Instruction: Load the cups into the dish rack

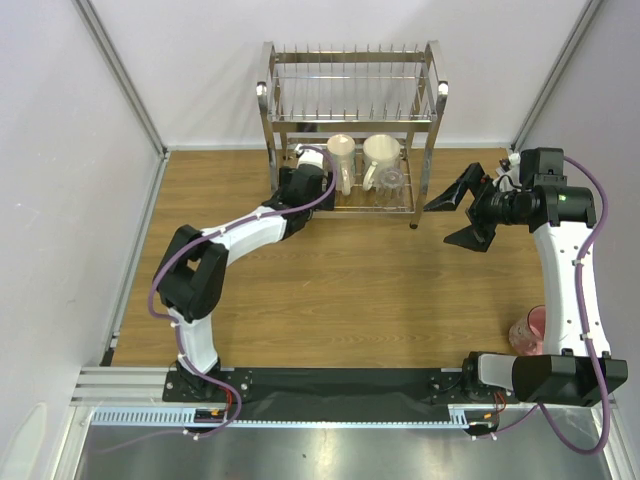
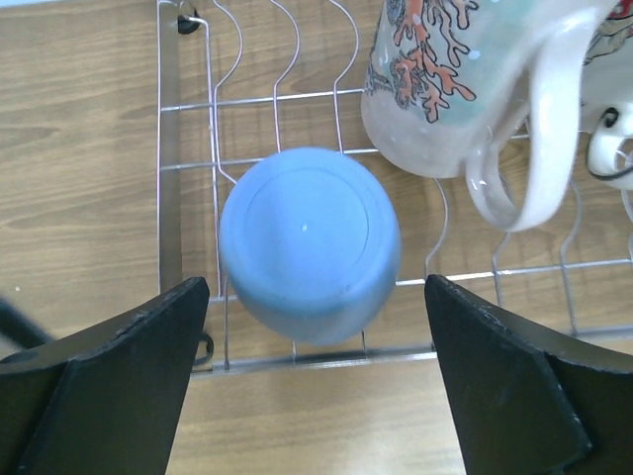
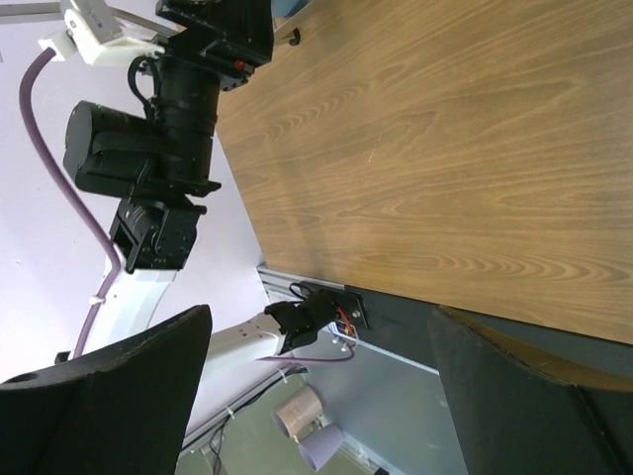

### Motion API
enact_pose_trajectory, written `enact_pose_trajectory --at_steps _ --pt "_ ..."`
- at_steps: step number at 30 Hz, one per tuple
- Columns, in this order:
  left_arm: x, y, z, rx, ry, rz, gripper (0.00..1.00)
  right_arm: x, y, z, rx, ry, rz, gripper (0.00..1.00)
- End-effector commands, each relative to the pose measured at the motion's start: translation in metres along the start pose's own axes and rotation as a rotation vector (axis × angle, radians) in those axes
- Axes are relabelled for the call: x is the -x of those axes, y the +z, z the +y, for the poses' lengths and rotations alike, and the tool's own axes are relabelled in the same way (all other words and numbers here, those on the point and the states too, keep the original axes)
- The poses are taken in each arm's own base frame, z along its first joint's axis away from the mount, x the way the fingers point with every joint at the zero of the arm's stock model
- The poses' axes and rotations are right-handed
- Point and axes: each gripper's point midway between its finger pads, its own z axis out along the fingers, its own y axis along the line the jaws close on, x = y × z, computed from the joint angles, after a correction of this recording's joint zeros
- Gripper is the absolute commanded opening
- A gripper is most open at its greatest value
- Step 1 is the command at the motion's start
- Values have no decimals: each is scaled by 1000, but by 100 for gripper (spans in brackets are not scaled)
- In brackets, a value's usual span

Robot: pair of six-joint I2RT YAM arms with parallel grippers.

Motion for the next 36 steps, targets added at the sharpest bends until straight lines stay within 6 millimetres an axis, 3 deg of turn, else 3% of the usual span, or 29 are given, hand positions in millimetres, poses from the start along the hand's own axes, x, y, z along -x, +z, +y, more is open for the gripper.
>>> enact_pose_trajectory --at_steps 1,3,4,10,13,14,16,20,25,31,33,36 --pt "25 -26 -3 -46 -81 -36 98 5 -8 13 27 -53 -36 99" --pt "15 -33 -1 -39 -88 -4 98 6 -8 16 33 -62 -42 99" --pt "20 -42 -2 -51 -99 -19 98 6 -8 16 33 -56 -42 99" --pt "14 -75 -17 -63 -64 17 99 5 -3 0 -33 -26 -36 98" --pt "3 -95 -19 -79 -89 51 99 2 0 -9 -53 -8 -18 99" --pt "9 -106 -19 -95 -131 40 99 0 0 -11 -56 -4 -16 100" --pt "-3 -116 -20 -123 -147 76 97 0 0 -15 -66 1 -15 100" --pt "-3 -142 -18 -177 -171 87 96 0 -5 -27 -144 -20 -33 100" --pt "-3 -168 -9 -208 -175 71 97 9 -16 -50 -267 -9 -118 100" --pt "-39 -179 8 -146 -186 193 100 43 -54 -91 -448 72 -310 100" --pt "-42 -185 4 -197 -213 214 98 43 -61 -101 -498 112 -302 94" --pt "-51 -200 -20 -358 -275 274 95 38 -66 -108 -538 163 -310 87"
